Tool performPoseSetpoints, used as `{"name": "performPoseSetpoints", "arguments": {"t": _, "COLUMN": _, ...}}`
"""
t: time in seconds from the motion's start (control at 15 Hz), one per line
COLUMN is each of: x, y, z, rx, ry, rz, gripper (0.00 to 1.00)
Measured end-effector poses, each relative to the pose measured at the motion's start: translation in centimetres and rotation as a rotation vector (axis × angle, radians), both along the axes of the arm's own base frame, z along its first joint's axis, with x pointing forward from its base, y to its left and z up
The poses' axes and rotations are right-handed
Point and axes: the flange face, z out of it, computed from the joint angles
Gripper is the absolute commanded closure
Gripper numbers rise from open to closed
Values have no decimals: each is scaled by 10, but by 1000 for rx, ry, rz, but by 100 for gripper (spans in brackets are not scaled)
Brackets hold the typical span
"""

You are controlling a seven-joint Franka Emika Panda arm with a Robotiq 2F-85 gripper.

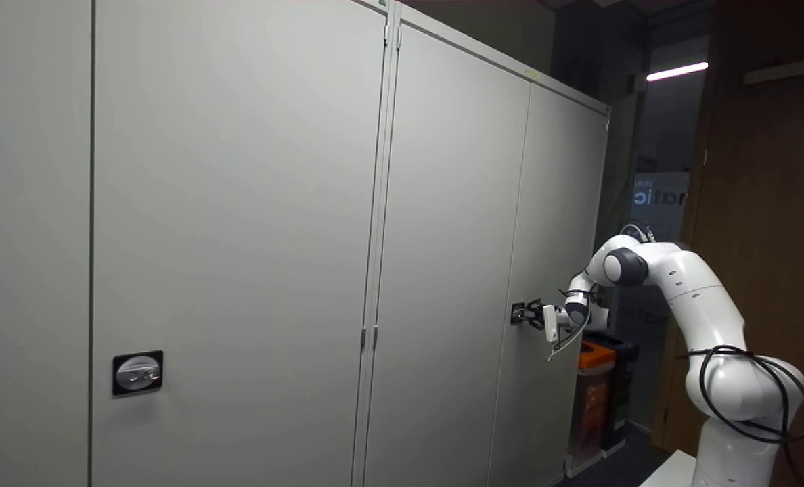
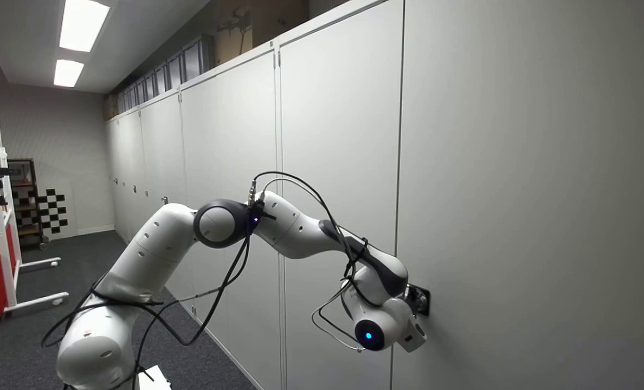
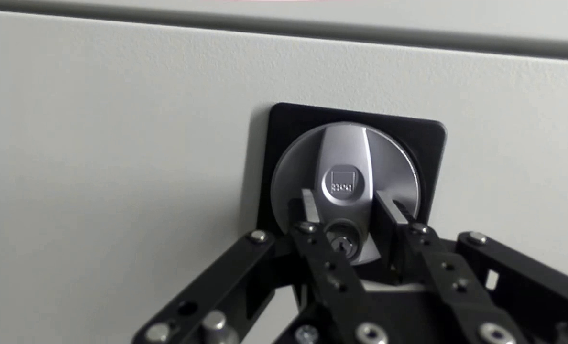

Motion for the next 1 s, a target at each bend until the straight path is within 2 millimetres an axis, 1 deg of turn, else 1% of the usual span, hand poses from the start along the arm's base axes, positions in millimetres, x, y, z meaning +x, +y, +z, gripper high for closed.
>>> {"name": "performPoseSetpoints", "arguments": {"t": 1.0, "x": 0, "y": 0, "z": 0, "rx": -205, "ry": -44, "rz": 31, "gripper": 92}}
